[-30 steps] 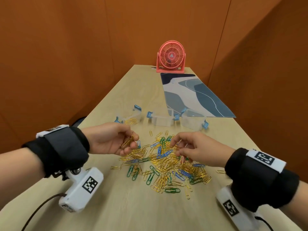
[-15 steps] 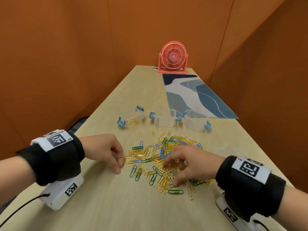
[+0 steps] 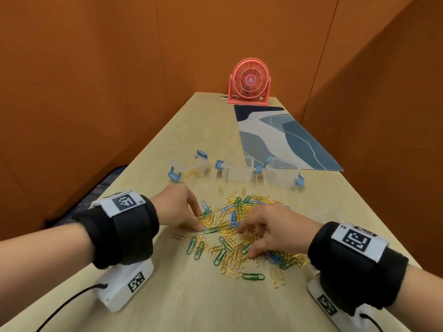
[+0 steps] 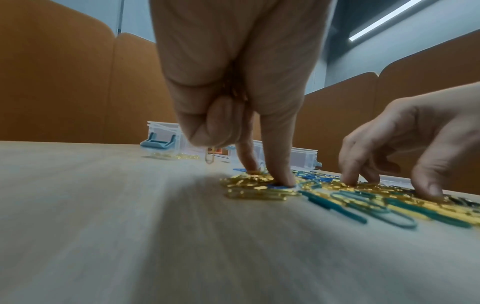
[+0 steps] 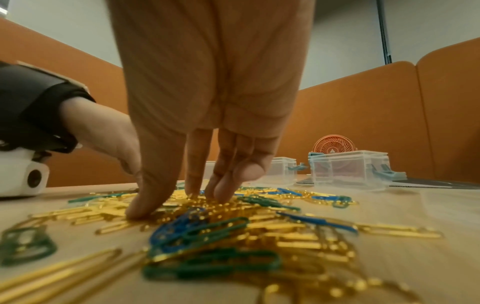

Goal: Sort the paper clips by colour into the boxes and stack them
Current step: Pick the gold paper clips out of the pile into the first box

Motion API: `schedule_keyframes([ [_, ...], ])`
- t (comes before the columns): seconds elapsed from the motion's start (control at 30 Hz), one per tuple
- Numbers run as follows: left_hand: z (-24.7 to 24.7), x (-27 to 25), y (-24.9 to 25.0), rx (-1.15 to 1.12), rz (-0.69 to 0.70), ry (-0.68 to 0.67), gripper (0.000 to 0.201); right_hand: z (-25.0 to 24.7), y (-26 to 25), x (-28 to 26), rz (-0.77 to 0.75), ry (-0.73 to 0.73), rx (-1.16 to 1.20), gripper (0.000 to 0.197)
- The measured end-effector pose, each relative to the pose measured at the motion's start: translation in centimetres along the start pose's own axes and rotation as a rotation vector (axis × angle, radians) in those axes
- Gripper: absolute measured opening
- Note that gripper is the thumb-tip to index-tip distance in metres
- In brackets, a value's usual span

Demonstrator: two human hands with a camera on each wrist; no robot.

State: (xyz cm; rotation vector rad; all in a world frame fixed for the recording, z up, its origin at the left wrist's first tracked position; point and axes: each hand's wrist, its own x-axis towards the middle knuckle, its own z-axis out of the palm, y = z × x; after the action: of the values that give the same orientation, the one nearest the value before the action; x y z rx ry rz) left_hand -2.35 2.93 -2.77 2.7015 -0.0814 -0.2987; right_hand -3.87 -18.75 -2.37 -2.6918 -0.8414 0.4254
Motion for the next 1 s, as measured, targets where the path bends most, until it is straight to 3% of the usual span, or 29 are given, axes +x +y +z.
schedule_keyframes([
  [0.2, -0.5, 0.4, -0.6, -0.079, -0.042, -0.186, 0.017, 0.3, 0.2, 0.4, 0.002, 0.022, 0.027, 0.014],
  [0.33, -1.8, 0.1, -1.4, -0.439, -0.117, -0.327, 0.015, 0.0, 0.2, 0.1, -0.019, 0.076, 0.040, 0.003],
  [0.47, -2.6, -0.3, -1.4, -0.829, -0.165, -0.403, 0.009, -0.8, 0.5, -0.4, 0.031, 0.210, 0.239, 0.012],
  [0.57, -3.0, -0.5, -1.5, -1.058, -0.180, -0.411, 0.007, -1.1, 0.6, -0.7, 0.076, 0.215, 0.440, 0.009],
  [0.77, -3.3, -1.0, -2.4, -1.058, -0.116, -0.413, 0.013, -1.2, 0.0, -0.9, 0.153, 0.100, 0.755, 0.016],
  [0.9, -3.3, -1.0, -3.3, -1.125, -0.097, -0.394, 0.032, -1.4, -0.1, -1.0, 0.205, 0.021, 0.930, 0.019],
  [1.0, -3.3, -1.1, -3.8, -0.826, -0.069, -0.400, 0.057, -1.5, -0.2, -1.0, 0.198, -0.028, 0.973, 0.016],
])
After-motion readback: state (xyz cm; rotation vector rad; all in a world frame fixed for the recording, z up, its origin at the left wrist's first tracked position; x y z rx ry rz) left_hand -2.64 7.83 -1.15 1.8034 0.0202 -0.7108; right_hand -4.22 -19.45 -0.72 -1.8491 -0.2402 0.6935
